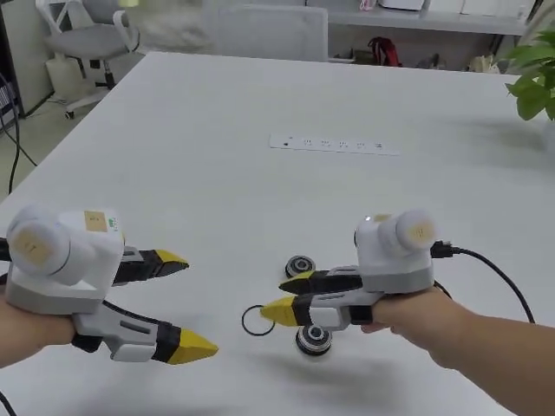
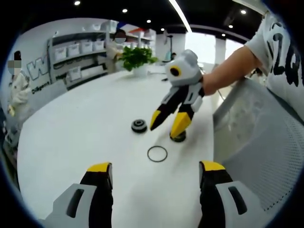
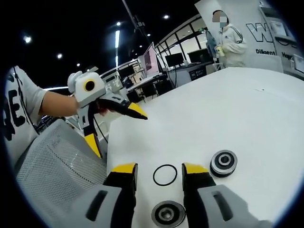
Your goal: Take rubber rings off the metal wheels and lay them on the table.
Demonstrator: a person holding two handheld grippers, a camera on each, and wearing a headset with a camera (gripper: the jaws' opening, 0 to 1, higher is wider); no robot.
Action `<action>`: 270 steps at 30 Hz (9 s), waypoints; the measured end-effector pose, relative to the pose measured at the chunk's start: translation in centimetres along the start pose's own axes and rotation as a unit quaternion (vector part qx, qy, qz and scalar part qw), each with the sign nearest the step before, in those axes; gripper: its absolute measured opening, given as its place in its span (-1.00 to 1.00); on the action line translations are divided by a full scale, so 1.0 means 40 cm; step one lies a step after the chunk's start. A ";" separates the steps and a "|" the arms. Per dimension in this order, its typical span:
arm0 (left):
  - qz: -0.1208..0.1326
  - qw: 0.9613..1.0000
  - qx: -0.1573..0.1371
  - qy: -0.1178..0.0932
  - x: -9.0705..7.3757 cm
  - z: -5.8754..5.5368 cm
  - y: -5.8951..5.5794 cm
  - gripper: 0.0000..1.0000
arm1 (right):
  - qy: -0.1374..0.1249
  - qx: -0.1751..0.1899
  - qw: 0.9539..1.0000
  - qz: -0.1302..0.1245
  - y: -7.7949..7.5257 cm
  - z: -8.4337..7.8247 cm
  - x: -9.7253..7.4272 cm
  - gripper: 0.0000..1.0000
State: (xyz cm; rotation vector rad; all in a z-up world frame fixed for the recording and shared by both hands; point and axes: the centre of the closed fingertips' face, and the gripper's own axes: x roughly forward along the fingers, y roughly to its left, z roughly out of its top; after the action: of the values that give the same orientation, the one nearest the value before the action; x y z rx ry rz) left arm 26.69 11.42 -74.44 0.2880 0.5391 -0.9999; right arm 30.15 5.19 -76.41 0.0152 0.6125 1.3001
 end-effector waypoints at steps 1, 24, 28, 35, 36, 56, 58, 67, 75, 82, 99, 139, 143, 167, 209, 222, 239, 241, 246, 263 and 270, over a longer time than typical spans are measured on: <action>0.000 1.000 0.000 0.000 0.001 0.001 0.000 0.51 | -0.002 0.000 1.000 0.000 -0.001 0.002 -0.003 -0.30; -0.015 1.000 0.007 -0.002 0.032 0.037 -0.003 0.51 | -0.034 0.003 0.999 -0.020 -0.023 0.015 -0.113 -0.20; -0.017 1.000 0.009 -0.003 0.036 0.042 -0.004 0.51 | -0.033 0.001 0.999 -0.022 -0.021 0.003 -0.132 -0.19; -0.019 1.000 0.009 -0.005 0.045 0.049 -0.004 0.49 | -0.037 0.008 0.999 -0.028 -0.028 -0.009 -0.159 -0.17; -0.019 1.000 0.009 -0.005 0.046 0.050 -0.005 0.49 | -0.038 0.008 0.999 -0.029 -0.028 -0.013 -0.163 -0.17; -0.032 0.999 0.022 -0.013 0.095 0.084 -0.022 0.44 | -0.026 -0.005 0.999 -0.031 -0.029 -0.064 -0.182 -0.16; -0.033 0.999 0.024 -0.014 0.101 0.088 -0.022 0.44 | -0.023 -0.007 0.999 -0.031 -0.030 -0.070 -0.181 -0.16; -0.044 0.999 0.030 -0.008 0.134 0.089 -0.032 0.43 | -0.010 -0.021 0.999 -0.026 -0.028 -0.093 -0.176 -0.17; -0.055 0.998 0.036 -0.002 0.156 0.089 -0.042 0.41 | -0.004 -0.028 0.999 -0.024 -0.029 -0.103 -0.174 -0.18; -0.064 0.997 0.038 0.003 0.177 0.085 -0.049 0.40 | 0.003 -0.035 0.999 -0.019 -0.021 -0.113 -0.168 -0.19; -0.083 0.996 0.037 0.014 0.216 0.071 -0.072 0.36 | 0.025 -0.057 0.998 -0.010 -0.018 -0.137 -0.159 -0.22; -0.125 0.991 0.044 0.029 0.282 0.073 -0.138 -0.16 | 0.057 -0.105 0.993 -0.005 -0.020 -0.160 -0.139 -0.35; -0.128 0.990 0.045 0.030 0.288 0.075 -0.143 -0.24 | 0.060 -0.107 0.992 -0.003 -0.018 -0.164 -0.137 -0.35; -0.115 0.990 0.071 0.046 0.316 0.063 -0.150 -0.68 | 0.058 -0.108 0.992 -0.001 -0.014 -0.166 -0.138 -0.36; -0.088 0.992 0.075 0.040 0.317 0.058 -0.148 -0.74 | 0.084 -0.118 0.989 0.002 -0.027 -0.184 -0.117 -0.61; -0.086 0.993 0.069 0.039 0.317 0.057 -0.149 -0.74 | 0.083 -0.103 0.991 0.001 -0.027 -0.184 -0.120 -0.68; -0.084 0.993 0.069 0.038 0.317 0.058 -0.149 -0.75 | 0.095 -0.082 0.992 -0.006 -0.037 -0.194 -0.131 -0.98; -0.084 0.993 0.071 0.038 0.317 0.057 -0.149 -0.75 | 0.094 -0.065 0.993 -0.011 -0.039 -0.194 -0.131 -1.00; -0.082 0.993 0.077 0.039 0.317 0.057 -0.149 -0.75 | 0.094 -0.045 0.994 -0.015 -0.044 -0.193 -0.130 -1.00; -0.078 0.993 0.082 0.040 0.318 0.056 -0.148 -0.75 | 0.067 0.047 0.997 -0.014 -0.046 -0.181 -0.146 -1.00; -0.077 0.993 0.083 0.040 0.318 0.057 -0.148 -0.76 | 0.055 0.080 0.995 -0.014 -0.044 -0.177 -0.150 -1.00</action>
State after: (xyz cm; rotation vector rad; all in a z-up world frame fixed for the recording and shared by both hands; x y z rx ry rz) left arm 27.69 -1.83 -79.50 0.4420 0.5585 -1.1900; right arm 27.88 -3.00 -80.51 0.0676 0.8080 1.2285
